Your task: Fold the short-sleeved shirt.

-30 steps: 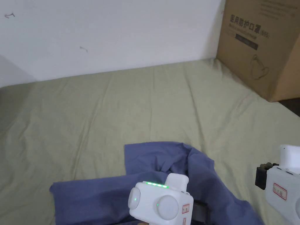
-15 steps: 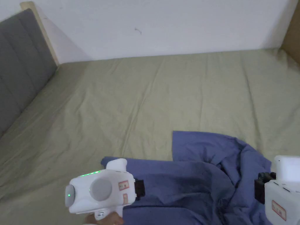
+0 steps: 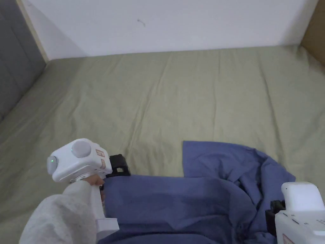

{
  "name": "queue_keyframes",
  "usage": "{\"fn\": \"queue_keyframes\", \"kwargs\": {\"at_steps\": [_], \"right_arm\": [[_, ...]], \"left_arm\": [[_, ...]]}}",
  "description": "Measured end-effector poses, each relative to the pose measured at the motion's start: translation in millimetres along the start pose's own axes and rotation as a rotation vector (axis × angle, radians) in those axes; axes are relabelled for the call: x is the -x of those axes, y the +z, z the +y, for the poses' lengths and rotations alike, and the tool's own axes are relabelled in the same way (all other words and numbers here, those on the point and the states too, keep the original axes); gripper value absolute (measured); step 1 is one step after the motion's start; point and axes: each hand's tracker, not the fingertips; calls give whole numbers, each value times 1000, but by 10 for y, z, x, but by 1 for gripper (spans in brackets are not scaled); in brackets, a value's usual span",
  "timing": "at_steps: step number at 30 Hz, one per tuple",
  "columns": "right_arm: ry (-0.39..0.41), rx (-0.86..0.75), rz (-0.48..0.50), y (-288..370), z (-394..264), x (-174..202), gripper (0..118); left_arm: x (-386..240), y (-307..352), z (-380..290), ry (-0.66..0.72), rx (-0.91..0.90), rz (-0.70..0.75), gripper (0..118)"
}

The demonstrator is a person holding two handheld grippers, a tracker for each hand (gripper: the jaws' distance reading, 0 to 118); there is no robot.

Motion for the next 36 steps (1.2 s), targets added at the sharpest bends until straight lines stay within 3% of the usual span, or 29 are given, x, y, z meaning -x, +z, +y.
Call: {"fn": "queue_keyframes", "kwargs": {"at_steps": [1,2,4,6,9,12,15,16,17,18,19,22,26,28,29,31,33,34,35,36], "right_arm": [[5,4,-8,-15,-6,-13,0],[5,8,-11,-34,-6,-20,0],[0,23,-14,-100,-6,-20,0],[17,37,-25,-173,-15,26,0],[44,54,-15,-220,31,67,0],[-42,45,90,-288,254,-104,0],[-49,-9,150,-473,683,-324,2],[-23,-5,183,-588,860,-379,18],[23,29,195,-745,1033,-413,64],[78,74,182,-954,1203,-421,95],[124,99,163,-1158,1347,-427,100],[226,196,63,-1806,1637,-400,100],[313,278,57,-2507,1740,-350,99],[229,418,98,-2744,1687,-364,95],[175,399,127,-2743,1696,-395,93],[190,391,119,-2645,1780,-406,72],[234,364,121,-2502,1795,-385,12],[239,353,109,-2472,1803,-364,2],[254,340,64,-2466,1807,-354,2],[242,357,101,-2463,1802,-368,2]], "left_arm": [[-11,-10,-35,-8,-16,41,78],[-29,33,-59,-3,-35,47,60],[-64,151,-118,-80,-86,84,8],[-46,150,-175,-177,-92,37,4],[6,141,-165,-129,-79,44,3],[-59,337,-218,-151,-87,11,3],[-97,554,-300,-209,-126,0,3],[-110,605,-285,-220,-141,-6,3],[-118,669,-306,-231,-157,-13,3],[-126,734,-327,-242,-169,-20,4],[-133,795,-350,-250,-176,-26,3],[-139,888,-358,-263,-192,-46,3],[-142,894,-342,-273,-194,-42,3],[-150,867,-327,-270,-196,-43,4],[-150,860,-329,-271,-194,-41,4],[-153,837,-330,-286,-186,-30,3],[-169,824,-316,-306,-181,-22,3],[-162,843,-309,-300,-184,-20,4],[-150,868,-302,-284,-192,-27,3],[-145,889,-284,-283,-191,-36,3]]}}
